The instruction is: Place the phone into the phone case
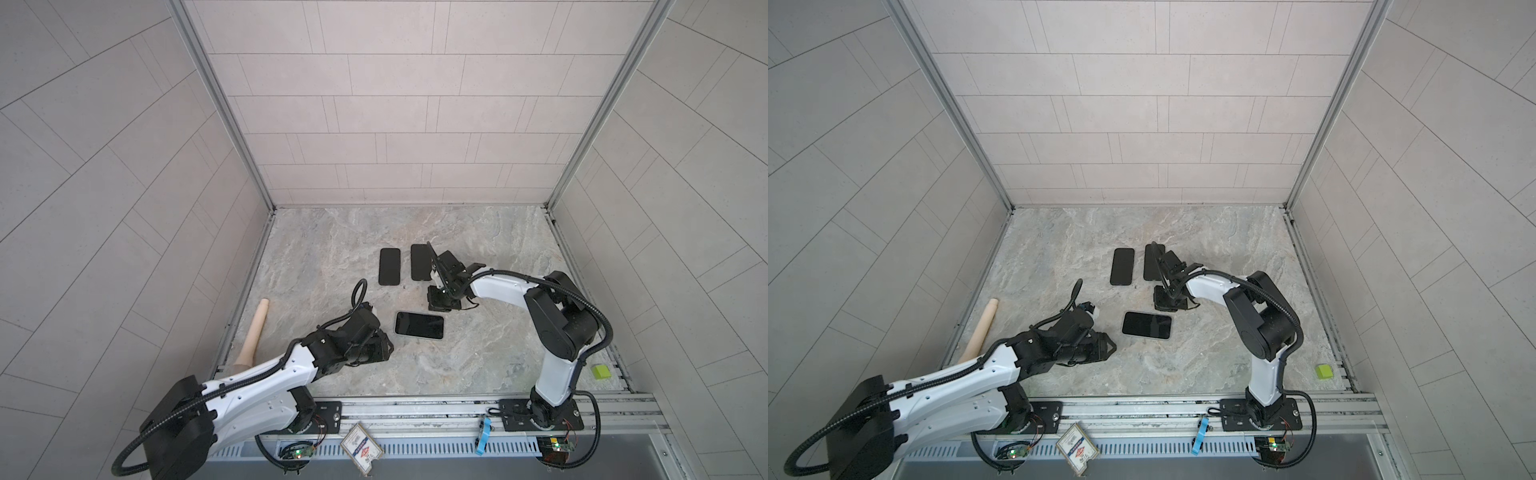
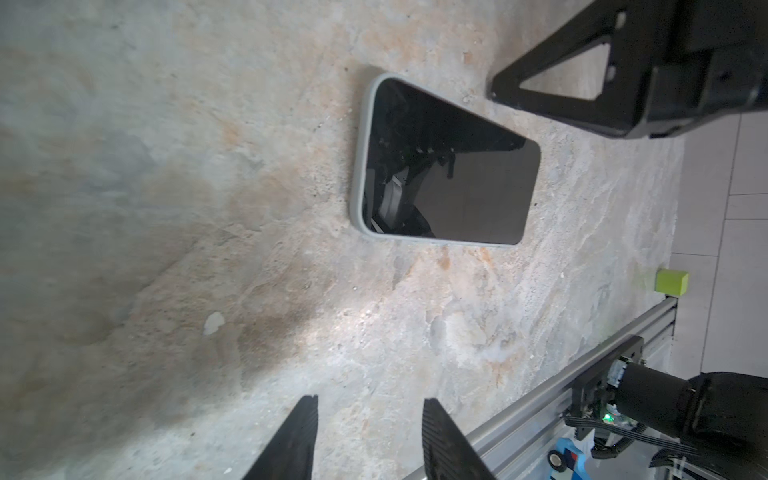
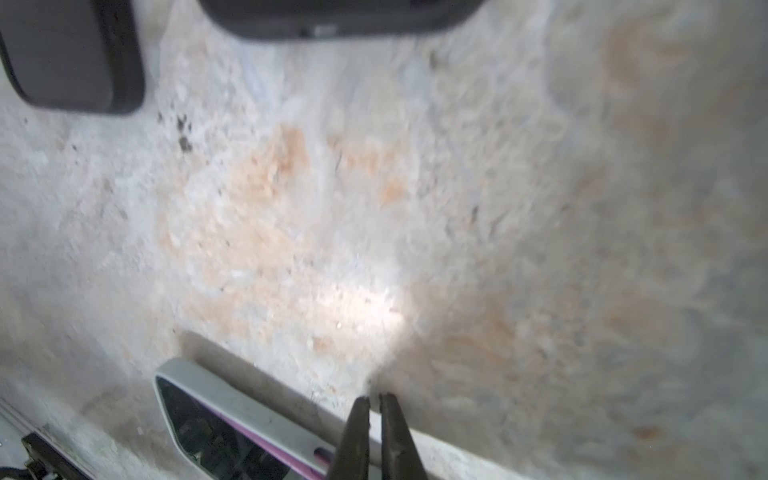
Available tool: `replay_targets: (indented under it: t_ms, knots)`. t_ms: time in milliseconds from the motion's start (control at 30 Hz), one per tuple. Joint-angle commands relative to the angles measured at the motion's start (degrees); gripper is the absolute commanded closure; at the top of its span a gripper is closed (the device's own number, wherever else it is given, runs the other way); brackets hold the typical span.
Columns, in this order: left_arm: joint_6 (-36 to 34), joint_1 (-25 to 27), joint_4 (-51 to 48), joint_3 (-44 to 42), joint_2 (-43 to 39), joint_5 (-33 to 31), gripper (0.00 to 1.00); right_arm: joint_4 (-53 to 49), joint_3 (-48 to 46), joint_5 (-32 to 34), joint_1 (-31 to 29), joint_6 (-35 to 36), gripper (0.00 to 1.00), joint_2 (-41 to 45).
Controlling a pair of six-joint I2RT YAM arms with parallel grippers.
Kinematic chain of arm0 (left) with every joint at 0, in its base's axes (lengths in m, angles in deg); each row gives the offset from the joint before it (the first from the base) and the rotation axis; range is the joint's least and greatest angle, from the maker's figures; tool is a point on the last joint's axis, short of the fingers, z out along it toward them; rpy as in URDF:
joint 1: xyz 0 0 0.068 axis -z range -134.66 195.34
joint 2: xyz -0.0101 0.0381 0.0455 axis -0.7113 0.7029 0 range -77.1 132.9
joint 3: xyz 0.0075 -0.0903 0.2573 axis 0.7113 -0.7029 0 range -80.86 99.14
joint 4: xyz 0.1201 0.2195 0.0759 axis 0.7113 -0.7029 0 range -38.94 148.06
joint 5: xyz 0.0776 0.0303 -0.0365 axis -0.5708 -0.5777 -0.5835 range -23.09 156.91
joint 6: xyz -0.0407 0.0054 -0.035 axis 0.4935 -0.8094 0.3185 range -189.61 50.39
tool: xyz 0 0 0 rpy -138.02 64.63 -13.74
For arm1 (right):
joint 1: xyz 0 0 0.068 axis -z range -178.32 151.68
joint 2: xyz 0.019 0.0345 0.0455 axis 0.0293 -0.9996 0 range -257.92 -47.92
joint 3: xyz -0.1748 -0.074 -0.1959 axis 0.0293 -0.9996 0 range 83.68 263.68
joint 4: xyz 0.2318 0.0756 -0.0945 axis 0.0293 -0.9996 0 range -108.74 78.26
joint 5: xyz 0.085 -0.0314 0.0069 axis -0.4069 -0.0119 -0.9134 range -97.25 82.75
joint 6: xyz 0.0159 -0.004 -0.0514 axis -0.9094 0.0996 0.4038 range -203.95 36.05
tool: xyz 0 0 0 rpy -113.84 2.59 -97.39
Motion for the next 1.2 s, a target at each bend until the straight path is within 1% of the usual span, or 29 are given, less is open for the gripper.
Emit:
replay_targets:
  t_ms: [0,133,200,300,367,533,633,700,767,900,1033,1167]
  knots:
    - [-0.6,-0.1,-2.8,-1.2,-1.7,-2.8,0.52,-0.5,-5.6,0.4,-3.2,-2.8,0.88,4.3]
    - [-1.4,-1.1,-5.1,-1.5,-3.6,-2.9,0.52,1.5,-12.3,2.8,-8.3,-8.3,0.88,12.8]
    - [-1.1,-1.8,-4.7,-2.4,-4.7,-2.4,0.52,0.8,-14.5,5.2,-11.2,-10.6,0.87,18.0]
    - [-1.1,-3.2,-3.7,-3.0,-5.8,-1.7,0.51,-3.9,-14.7,9.4,-12.7,-10.9,0.86,23.5]
    - [-1.4,-4.4,-2.9,-3.0,-5.2,-1.1,0.52,-6.8,-15.0,10.9,-12.8,-10.6,0.83,26.3]
    - [-2.9,-5.6,0.3,-2.8,0.4,1.6,0.52,-12.2,-17.0,13.3,-13.6,-9.7,0.82,31.4]
    - [-4.8,-6.7,1.6,-1.6,4.0,3.7,0.52,-10.7,-21.2,13.2,-14.0,-10.9,0.83,33.1]
    - [-6.1,-7.7,2.9,-0.8,6.9,5.3,0.52,-7.1,-24.5,12.7,-14.3,-11.7,0.85,33.7]
    - [-7.3,-8.3,3.3,0.4,10.1,6.7,0.51,-4.8,-25.4,12.5,-14.6,-12.2,0.85,34.3]
    - [-12.2,-9.2,0.4,4.6,16.5,11.4,0.52,-1.2,-28.9,13.1,-15.1,-13.5,0.85,36.9]
    - [-12.6,-9.5,2.6,5.0,17.3,13.3,0.51,1.2,-29.4,12.0,-15.1,-13.5,0.85,36.1]
    - [-12.6,-9.6,4.4,6.6,18.0,12.3,0.51,5.9,-30.1,10.4,-15.7,-14.1,0.87,33.8]
